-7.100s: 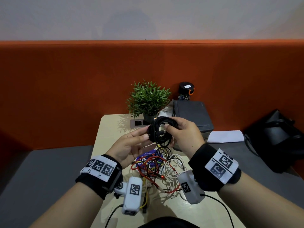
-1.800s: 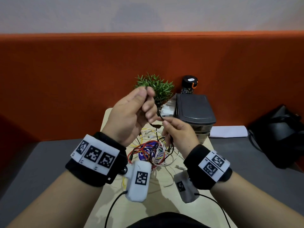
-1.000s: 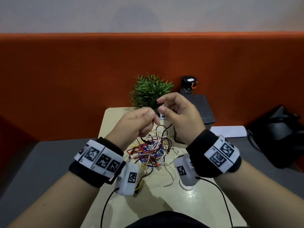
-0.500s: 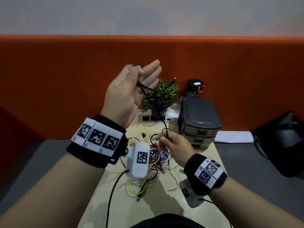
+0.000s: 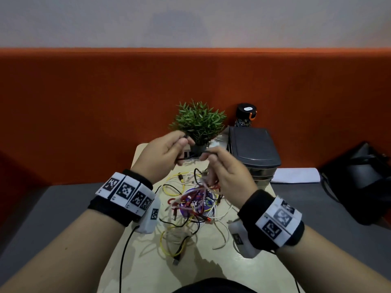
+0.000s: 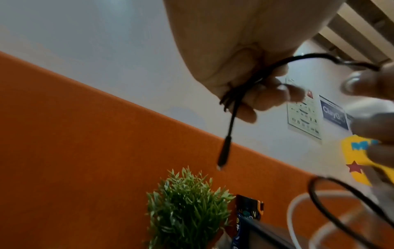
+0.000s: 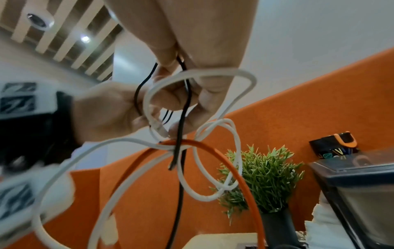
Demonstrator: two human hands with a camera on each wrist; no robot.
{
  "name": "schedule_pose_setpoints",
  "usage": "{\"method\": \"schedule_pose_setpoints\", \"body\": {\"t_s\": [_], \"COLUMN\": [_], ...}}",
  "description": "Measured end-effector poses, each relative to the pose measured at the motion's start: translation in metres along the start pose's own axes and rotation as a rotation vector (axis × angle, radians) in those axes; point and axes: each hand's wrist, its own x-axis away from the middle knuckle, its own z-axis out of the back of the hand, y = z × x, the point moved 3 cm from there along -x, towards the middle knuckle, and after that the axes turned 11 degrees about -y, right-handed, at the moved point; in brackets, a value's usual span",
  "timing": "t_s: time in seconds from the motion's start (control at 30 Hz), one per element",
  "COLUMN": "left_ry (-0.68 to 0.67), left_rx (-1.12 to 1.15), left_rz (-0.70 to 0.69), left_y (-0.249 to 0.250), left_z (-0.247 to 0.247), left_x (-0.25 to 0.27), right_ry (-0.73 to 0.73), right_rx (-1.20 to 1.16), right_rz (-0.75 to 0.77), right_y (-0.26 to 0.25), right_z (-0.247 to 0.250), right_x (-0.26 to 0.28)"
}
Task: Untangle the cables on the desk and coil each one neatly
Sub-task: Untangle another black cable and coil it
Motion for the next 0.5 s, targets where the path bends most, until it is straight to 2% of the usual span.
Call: {"method": "schedule_pose_setpoints", "body": {"t_s": [0.13, 0.23, 0.33, 0.43, 0.5], "left_ry": [-0.124, -0.153, -0.229, -0.332, -0.258], "left_rx": [0.259, 0.535, 0.802, 0.915, 0.930], "left_rz": [-0.023, -0.056, -0.098, -0.186, -0.202], "left_y": [0.006, 0.019, 0.032, 0.046, 0.049], "left_z": [-0.013, -0.013, -0.010, -0.009, -0.007], "left_x": [0.007, 0.009, 0.009, 0.009, 0.007], "right_ry": [0.106, 0.139, 0.117, 0.084, 0.038], "right_rx": [-0.024, -0.098, -0.217, -0.234, -0.241], "right_rz": [0.024, 0.008, -0.033, -0.059, -0.074], "right_y": [-0.014, -0.011, -0.004, 0.002, 0.007], "right_z": [0.012, 0.012, 0.004, -0.007, -0.015], "right_x": [-0.014, -0.024, -0.029, -0.029, -0.027]}}
